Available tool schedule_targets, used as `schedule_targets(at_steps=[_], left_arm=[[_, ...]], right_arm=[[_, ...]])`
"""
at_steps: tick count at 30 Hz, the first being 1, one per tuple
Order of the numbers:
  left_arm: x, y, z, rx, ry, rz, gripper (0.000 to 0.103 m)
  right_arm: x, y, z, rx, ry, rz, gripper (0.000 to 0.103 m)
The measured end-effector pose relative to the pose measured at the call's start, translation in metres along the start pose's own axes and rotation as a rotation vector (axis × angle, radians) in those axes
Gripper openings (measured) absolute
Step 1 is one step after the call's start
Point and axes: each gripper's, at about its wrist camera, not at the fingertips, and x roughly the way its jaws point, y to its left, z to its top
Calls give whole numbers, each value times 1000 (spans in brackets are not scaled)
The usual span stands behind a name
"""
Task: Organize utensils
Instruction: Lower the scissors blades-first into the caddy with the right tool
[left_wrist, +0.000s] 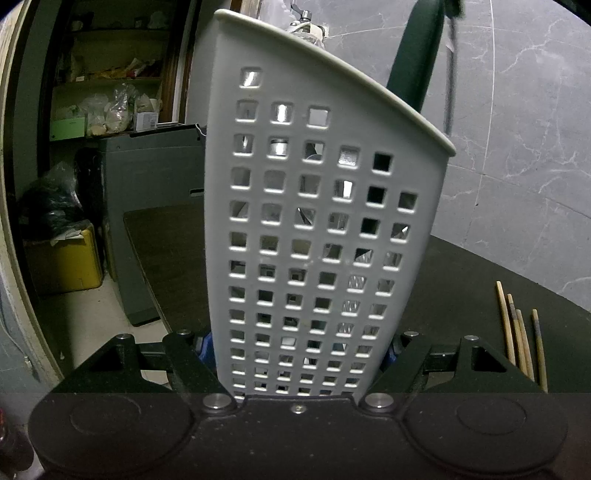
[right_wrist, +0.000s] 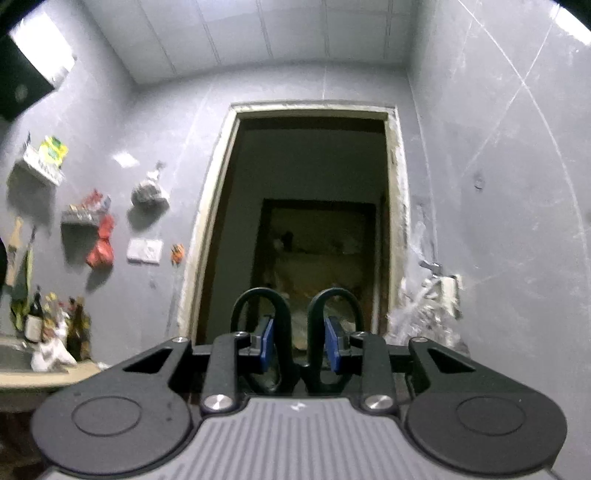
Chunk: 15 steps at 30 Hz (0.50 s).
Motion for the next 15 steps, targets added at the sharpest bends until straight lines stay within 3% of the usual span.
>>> schedule_targets(at_steps=[7, 15], left_arm=[[0, 0, -1, -1, -1, -2, 77], [0, -1, -1, 1, -1, -1, 77]], right_arm=[[28, 7, -5, 68, -10, 59, 32], [44, 13, -32, 90, 73, 93, 33]])
